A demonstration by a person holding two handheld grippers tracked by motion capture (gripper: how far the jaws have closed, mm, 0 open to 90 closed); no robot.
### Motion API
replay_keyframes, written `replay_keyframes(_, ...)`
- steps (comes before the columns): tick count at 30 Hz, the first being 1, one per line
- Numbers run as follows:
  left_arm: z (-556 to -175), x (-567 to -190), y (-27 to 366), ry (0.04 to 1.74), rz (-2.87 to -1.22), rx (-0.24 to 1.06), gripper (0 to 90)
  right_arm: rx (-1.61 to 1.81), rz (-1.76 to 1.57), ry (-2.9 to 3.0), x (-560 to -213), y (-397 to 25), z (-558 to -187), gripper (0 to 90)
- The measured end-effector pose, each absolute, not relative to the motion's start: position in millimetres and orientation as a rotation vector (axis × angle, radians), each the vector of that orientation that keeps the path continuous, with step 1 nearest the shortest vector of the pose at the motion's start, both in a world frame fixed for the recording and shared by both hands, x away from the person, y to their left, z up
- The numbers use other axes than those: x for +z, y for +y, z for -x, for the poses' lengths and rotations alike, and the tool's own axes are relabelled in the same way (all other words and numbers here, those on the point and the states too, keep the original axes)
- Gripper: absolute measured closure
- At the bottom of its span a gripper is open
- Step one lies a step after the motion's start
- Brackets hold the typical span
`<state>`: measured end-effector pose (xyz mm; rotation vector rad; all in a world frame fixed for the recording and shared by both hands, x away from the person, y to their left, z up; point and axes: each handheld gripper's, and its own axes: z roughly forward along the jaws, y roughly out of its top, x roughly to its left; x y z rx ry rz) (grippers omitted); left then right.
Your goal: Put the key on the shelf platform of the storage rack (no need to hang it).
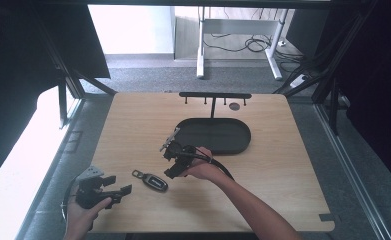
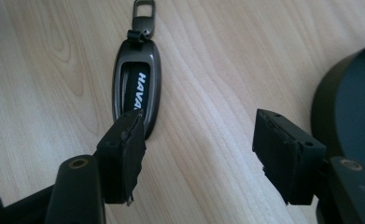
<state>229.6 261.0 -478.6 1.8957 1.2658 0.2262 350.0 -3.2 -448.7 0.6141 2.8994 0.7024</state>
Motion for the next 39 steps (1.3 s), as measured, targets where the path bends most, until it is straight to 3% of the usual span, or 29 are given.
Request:
replay_keyframes(24,-229.6,-478.6,262.3,1.270,-1.894,0.224,22.2,0.689,-0.565,2.949,-463.3,34.0,-348.4,34.1)
replay_keyframes(39,-229.7,-479.2,262.6,1.269,-1.899,0.223,22.1,0.586,-0.528,2.989,-491.6,59.6,-343.7,33.9)
